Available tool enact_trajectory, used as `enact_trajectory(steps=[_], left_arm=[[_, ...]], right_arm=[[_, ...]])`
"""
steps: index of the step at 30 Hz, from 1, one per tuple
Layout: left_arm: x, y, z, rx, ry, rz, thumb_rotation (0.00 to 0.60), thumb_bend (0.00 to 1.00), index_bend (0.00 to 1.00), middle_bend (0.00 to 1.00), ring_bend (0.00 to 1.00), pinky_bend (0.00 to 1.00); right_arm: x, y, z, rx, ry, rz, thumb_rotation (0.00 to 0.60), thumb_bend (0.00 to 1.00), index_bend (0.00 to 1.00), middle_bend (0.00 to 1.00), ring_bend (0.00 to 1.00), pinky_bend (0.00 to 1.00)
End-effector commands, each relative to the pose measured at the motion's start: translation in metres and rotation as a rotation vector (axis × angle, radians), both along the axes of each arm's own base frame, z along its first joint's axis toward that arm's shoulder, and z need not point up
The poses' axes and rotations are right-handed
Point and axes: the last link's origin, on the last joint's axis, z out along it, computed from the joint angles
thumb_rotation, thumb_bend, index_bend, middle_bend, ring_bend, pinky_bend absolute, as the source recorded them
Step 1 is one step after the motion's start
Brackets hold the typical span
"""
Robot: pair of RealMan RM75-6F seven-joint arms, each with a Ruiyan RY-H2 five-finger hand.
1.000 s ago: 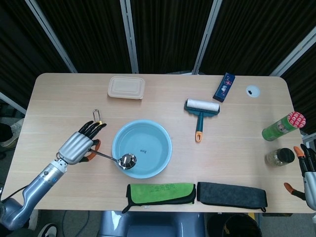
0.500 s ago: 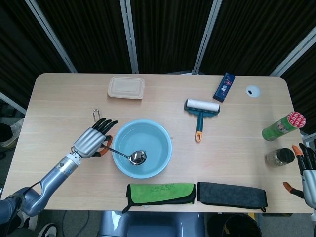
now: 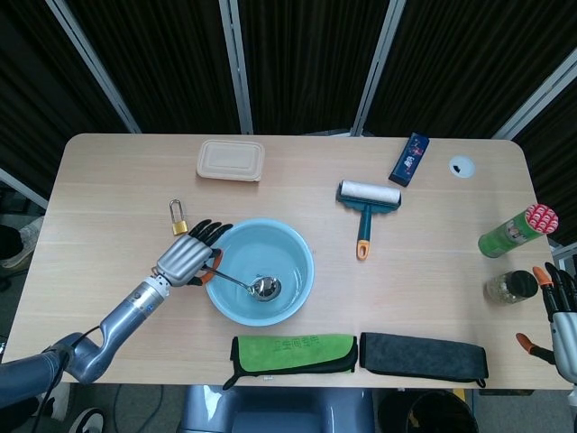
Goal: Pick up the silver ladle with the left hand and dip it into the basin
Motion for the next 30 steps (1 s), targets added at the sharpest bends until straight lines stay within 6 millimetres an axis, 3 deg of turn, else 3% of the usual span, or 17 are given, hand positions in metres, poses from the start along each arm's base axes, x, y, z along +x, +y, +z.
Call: enact_trajectory(steps=[1, 17, 30], left_arm=[[-0.002, 0.001, 0.0, 0.001, 0.006, 0.006, 0.6, 0.41, 0.58, 0.0, 0.0, 0.0], [-0.013, 0.003, 0.019, 0.06, 0.053, 0.011, 0.6, 0.41, 0.58, 0.0, 0.0, 0.0], [0.002, -0.004, 0.058, 0.159, 0.077, -0.082, 0.6, 0.41, 0.59, 0.0, 0.0, 0.0]], right_arm=[[0.0, 0.0, 0.0, 0.001, 0.0, 0.001, 0.6, 0.0, 0.0, 0.0, 0.0, 0.0], [0.001, 0.002, 0.001, -0.009, 0.003, 0.008, 0.6, 0.0, 0.0, 0.0, 0.0, 0.0], [0.002, 0.003, 0.0, -0.006, 0.006, 0.011, 0.6, 0.0, 0.0, 0.0, 0.0, 0.0]])
